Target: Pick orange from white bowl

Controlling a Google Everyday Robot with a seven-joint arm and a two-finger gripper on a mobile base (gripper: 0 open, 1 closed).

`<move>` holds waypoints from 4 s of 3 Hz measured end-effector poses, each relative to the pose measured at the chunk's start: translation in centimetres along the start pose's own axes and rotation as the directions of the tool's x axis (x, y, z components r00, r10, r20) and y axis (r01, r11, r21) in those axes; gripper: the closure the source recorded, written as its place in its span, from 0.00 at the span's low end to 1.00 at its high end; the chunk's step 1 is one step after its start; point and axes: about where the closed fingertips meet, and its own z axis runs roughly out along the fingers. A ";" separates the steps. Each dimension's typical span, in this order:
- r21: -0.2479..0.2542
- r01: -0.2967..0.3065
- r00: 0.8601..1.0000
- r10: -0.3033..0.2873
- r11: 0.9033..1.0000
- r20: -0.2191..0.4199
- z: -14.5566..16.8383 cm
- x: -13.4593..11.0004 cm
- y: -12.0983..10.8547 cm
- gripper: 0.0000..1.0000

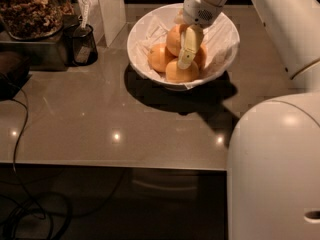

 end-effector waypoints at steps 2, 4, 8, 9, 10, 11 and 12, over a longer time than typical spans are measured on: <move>0.014 0.001 1.000 -0.001 1.000 0.008 0.4 -0.3 -0.5 0.49; 0.014 0.001 1.000 -0.001 1.000 0.008 0.4 -0.3 -0.5 0.96; 0.139 0.037 0.976 -0.066 0.990 0.210 -6.4 -1.6 4.8 1.00; 0.209 0.019 0.915 -0.101 0.978 0.391 -8.5 -4.5 9.3 1.00; 0.245 -0.052 0.869 -0.077 0.968 0.489 -9.1 -4.1 13.5 1.00; 0.208 -0.129 0.872 0.011 0.970 0.489 -7.9 -0.3 15.8 1.00; 0.190 -0.131 0.866 0.019 0.973 0.500 -7.8 -0.2 18.9 1.00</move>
Offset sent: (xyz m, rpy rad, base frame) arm 0.0048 0.0032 -0.0012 0.0074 -0.0113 -0.0033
